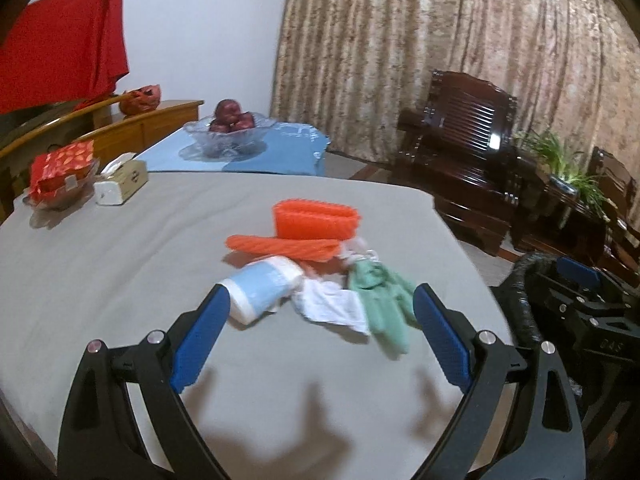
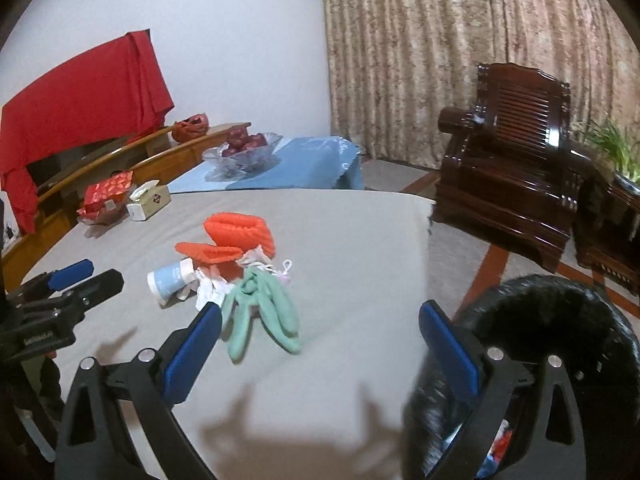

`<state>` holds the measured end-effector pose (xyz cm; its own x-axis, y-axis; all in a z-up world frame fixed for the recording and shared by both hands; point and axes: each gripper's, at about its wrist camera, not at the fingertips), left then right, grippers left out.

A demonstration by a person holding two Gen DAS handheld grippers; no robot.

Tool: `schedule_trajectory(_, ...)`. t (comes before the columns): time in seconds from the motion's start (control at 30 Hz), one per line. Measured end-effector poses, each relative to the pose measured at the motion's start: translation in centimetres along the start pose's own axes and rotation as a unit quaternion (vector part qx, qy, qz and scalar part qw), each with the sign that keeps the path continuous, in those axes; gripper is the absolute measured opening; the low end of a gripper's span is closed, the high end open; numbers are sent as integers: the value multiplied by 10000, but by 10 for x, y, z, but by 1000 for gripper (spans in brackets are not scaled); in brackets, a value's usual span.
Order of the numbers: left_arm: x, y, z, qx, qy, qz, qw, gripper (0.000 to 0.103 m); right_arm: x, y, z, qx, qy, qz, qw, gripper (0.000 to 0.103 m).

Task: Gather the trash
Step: 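Move both tools back to the trash on the table, then grasp the mint-green glove with the right tool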

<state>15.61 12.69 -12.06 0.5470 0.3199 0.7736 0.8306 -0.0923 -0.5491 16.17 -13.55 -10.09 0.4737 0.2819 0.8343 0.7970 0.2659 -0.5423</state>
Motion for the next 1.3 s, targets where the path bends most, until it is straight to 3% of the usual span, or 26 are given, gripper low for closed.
schedule_trajectory(0.27,7,34,28,215,-100,70,9997,90,13,59,26,207,-181,158,9995,97)
schedule_trajectory(0.6,10,72,52,406,-171,246,9987,90,9,135,34,466,-310,660,9962,95)
schedule_trajectory(0.9,8,90,56,419,-263,324,9983,90,8,164,40,797,-372,938,9917,83)
schedule_trajectory(0.97,9,91,55,396,-277,322,9983,90,9,165,40,877,-371,944,9910,75)
schedule_trajectory(1.03,8,91,52,393,-242,317,9984,90,9,169,43,1074,-384,978,9886,54)
schedule_trajectory(1.13,5,90,47,401,-194,302,9986,90,8,166,46,1343,-363,928,9859,34)
schedule_trajectory(1.2,5,87,45,409,-207,282,9985,90,8,163,46,1411,-341,880,9855,25)
schedule_trajectory(1.3,4,81,42,388,-268,240,9986,90,7,156,42,1453,-230,778,9861,20)
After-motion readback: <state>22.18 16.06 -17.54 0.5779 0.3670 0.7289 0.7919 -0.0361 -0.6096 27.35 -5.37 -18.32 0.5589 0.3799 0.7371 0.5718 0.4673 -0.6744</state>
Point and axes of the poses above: each gripper's, at about its wrist camera, not at the fingertips, and y roughly the way its jaws point, z to its left, x to its top, and after that the axes turned 15 degrees about -y, right-handed
